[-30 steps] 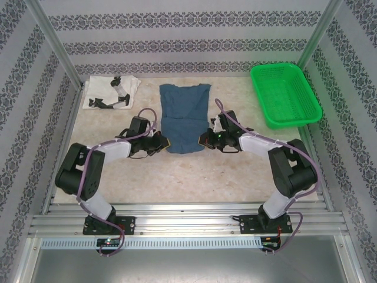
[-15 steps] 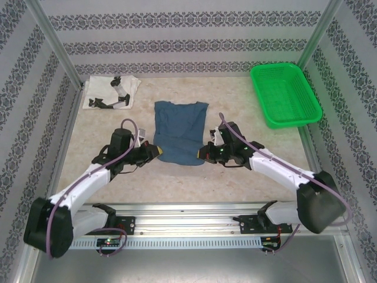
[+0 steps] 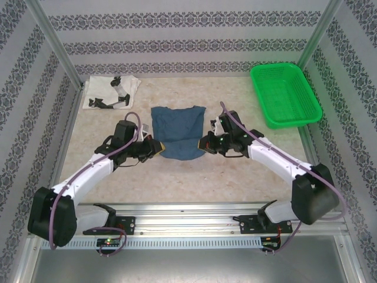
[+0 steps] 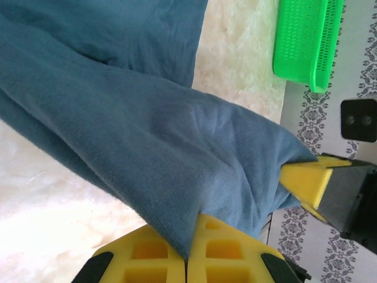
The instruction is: Fold and stack the t-shirts
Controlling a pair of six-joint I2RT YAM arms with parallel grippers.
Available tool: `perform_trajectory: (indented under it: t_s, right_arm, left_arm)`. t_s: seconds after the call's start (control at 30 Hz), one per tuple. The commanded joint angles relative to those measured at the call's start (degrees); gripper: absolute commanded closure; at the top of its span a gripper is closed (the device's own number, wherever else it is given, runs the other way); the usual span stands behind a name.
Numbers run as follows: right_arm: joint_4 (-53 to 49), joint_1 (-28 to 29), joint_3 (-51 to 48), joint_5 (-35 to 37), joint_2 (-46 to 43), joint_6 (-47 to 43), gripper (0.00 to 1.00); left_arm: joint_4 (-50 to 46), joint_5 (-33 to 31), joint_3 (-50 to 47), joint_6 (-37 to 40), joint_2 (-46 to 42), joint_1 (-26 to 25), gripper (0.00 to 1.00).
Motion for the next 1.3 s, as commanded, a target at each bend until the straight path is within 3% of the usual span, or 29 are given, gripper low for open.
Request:
perform_trajectory:
  t_s: [0.0,0.53,0.93,1.27]
  right_arm:
    - [-1.45,-1.65,4.48,-3.73,3.43,-3.07,1.00]
    - [2.83,-6.29,18.74,-12.74,21.56,-1.48,1.00]
    - [2.81,-9.88,25.43,-16.13,30.24,-0.29,1.00]
    - [-2.35,-12.96,33.08,-16.88,36.24,-2.80,1.00]
  left_arm:
    - [3.07,2.06,2.49,0.75,2.43,1.38,1.00]
    - [9.84,4.98,7.70,-0.21,11.74,9.97,1.00]
    - [16.44,6.84,15.07,-2.46,24.48,12.07,1.00]
    - [15.04,7.98,25.11,-1.55,34.53,12.90,1.00]
